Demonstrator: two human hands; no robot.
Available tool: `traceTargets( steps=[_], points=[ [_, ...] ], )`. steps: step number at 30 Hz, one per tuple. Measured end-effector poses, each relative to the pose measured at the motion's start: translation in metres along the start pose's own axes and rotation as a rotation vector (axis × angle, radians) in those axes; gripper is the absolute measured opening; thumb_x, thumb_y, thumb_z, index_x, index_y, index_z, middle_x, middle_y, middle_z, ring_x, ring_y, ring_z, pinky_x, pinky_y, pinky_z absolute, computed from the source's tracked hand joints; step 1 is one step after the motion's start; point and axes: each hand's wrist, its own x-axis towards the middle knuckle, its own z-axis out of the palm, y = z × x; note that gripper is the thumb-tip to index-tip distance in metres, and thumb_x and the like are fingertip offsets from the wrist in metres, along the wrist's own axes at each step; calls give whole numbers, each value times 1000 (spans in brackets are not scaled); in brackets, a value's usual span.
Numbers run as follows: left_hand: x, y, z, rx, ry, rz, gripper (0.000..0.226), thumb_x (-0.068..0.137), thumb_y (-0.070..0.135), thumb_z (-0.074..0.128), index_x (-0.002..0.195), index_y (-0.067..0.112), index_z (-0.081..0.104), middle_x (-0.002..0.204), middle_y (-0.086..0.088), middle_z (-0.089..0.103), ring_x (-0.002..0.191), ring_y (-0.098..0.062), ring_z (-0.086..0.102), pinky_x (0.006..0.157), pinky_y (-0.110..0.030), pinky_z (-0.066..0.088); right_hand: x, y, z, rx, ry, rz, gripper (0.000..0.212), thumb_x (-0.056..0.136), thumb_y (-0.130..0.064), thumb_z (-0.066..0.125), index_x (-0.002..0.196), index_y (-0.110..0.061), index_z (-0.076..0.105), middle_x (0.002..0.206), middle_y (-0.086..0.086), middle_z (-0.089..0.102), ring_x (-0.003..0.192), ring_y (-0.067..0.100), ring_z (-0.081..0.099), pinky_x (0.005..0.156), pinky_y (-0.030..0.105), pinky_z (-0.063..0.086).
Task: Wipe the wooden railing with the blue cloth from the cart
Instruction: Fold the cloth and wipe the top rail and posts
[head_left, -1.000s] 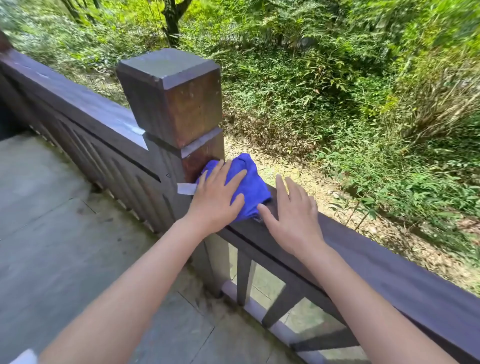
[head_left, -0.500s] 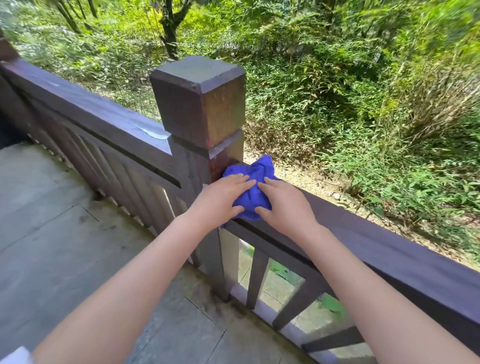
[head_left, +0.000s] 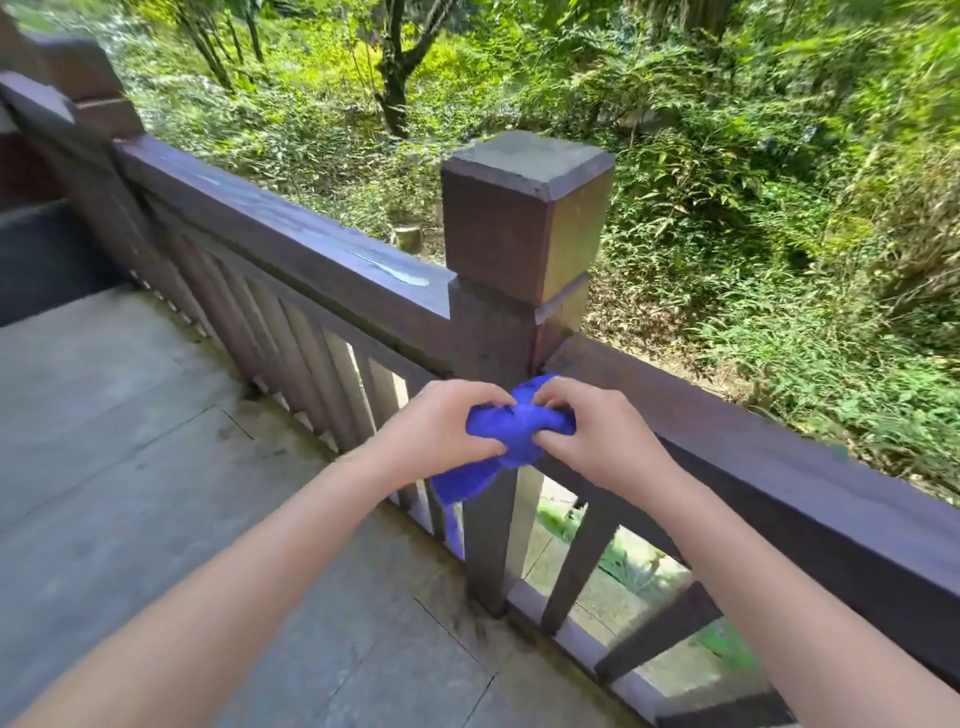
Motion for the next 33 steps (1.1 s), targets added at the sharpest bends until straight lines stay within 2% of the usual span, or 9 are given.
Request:
traceTargets(
  steps=[6, 9, 14, 17, 22, 24, 28, 30, 33],
  points=[
    [-23, -21, -64, -39, -129, -156, 21, 68, 26, 65, 88, 32, 66, 79, 18, 71, 72, 1, 61, 66, -18, 50, 36, -50, 9, 31, -196, -105, 8, 67, -21, 67, 72, -23, 61, 68, -10, 63, 64, 3, 57, 61, 25, 48],
    [-31, -32, -89, -38, -147, -207, 22, 70, 20, 62, 87, 31, 67, 78, 15, 71, 73, -4, 64, 67, -22, 52, 52, -74, 20, 77, -205, -164, 6, 66, -19, 66, 70, -20, 63, 63, -10, 62, 60, 2, 55, 53, 16, 43],
    [-35, -51, -127, -19, -128, -253, 23, 70, 16, 62, 84, 33, 67, 71, 21, 68, 66, 4, 60, 62, -13, 44, 80, -104, 34, 88, -246, -190, 7, 68, -21, 65, 74, -21, 65, 69, -9, 66, 63, 5, 59, 54, 17, 46],
    [-29, -63, -145, -38, -110, -261, 20, 70, 16, 63, 84, 30, 68, 72, 17, 70, 68, 0, 61, 66, -18, 49, 99, -117, 37, 96, -258, -197, 6, 69, -21, 65, 76, -21, 66, 69, -9, 66, 63, 4, 59, 54, 18, 47],
    [-8, -83, -166, -73, -85, -240, 21, 72, 14, 63, 90, 25, 70, 86, 4, 74, 84, -15, 67, 81, -34, 55, 130, -129, 42, 99, -212, -176, 6, 73, -22, 64, 78, -20, 67, 76, -4, 68, 69, 11, 62, 60, 27, 50],
    [5, -93, -174, -70, -93, -219, 20, 72, 15, 63, 87, 26, 69, 82, 7, 74, 78, -11, 66, 77, -32, 54, 143, -133, 46, 96, -176, -159, 6, 73, -20, 63, 78, -20, 67, 77, -3, 68, 69, 10, 61, 59, 25, 48],
    [42, -113, -198, 14, -123, -166, 17, 70, 17, 67, 83, 29, 69, 72, 13, 69, 66, -1, 58, 63, -14, 47, 174, -138, 53, 82, -119, -126, 7, 73, -16, 62, 78, -17, 65, 76, -1, 67, 70, 14, 60, 61, 28, 48],
    [67, -120, -210, 83, -139, -118, 18, 71, 17, 68, 86, 28, 68, 74, 14, 67, 68, -5, 57, 65, -18, 45, 192, -142, 53, 69, -72, -97, 8, 72, -15, 62, 79, -17, 64, 77, -1, 66, 72, 16, 59, 61, 26, 46],
    [103, -131, -225, 154, -148, -35, 20, 72, 17, 67, 90, 24, 69, 77, 12, 65, 69, -6, 55, 66, -23, 44, 217, -145, 52, 28, 25, -32, 11, 71, -16, 62, 82, -17, 64, 81, 1, 68, 78, 20, 60, 68, 33, 48]
  ],
)
